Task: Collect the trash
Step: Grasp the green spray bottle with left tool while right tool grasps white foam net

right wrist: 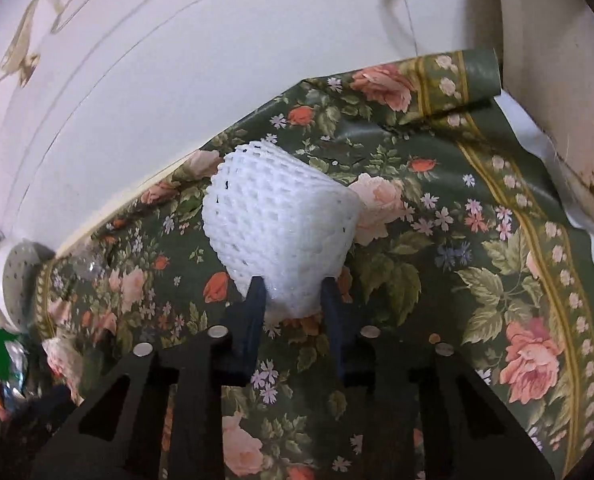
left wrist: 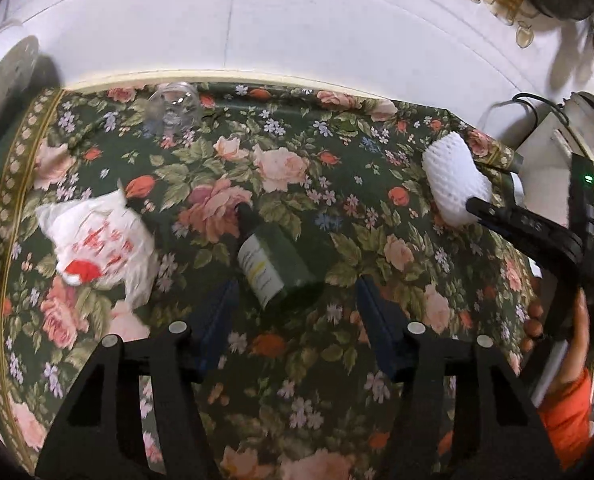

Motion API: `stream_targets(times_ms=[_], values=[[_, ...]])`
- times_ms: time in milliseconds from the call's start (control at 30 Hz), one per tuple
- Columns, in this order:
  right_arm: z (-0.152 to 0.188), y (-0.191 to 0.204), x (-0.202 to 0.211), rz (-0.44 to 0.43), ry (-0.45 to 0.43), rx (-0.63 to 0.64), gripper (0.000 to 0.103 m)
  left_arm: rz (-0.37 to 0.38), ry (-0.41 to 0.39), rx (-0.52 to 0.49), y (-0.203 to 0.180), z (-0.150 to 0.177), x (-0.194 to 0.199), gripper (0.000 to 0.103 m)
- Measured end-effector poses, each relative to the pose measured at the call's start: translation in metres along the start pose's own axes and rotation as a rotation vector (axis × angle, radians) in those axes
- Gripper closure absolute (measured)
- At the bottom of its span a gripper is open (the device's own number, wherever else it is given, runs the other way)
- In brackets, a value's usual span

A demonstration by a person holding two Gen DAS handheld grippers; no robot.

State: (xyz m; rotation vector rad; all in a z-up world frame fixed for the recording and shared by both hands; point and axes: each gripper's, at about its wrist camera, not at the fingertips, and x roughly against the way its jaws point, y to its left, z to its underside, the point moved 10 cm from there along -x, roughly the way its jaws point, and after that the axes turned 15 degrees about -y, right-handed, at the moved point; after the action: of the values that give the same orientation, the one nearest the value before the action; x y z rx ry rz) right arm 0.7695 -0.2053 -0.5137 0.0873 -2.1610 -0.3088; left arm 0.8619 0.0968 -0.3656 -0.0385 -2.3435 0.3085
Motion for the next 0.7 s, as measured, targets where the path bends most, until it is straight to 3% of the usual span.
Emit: stream_targets(times_ms=[233, 300, 433, 700], values=[[-0.003, 0.005, 0.025, -0.018, -0.037, -0.003, 0.083, -0.067, 0.006, -0.043, 0.000, 0.000, -0.023, 0.049], [-0.003, 0.005, 0.037, -0.017, -0.048, 0.013, 0.083, -0.096, 0.007, -0.056, 0.002, 0.002, -0.028, 0.056], [-0.005, 0.005, 0.056, 0.002, -0.080, 0.045, 0.084, -0.122, 0.007, -0.032, 0.007, 0.006, -0.032, 0.058], [-0.005, -0.001, 0.100, -0.034, -0.099, 0.057, 0.084, -0.114, -0.035, -0.021, -0.016, 0.007, 0.006, 0.065]])
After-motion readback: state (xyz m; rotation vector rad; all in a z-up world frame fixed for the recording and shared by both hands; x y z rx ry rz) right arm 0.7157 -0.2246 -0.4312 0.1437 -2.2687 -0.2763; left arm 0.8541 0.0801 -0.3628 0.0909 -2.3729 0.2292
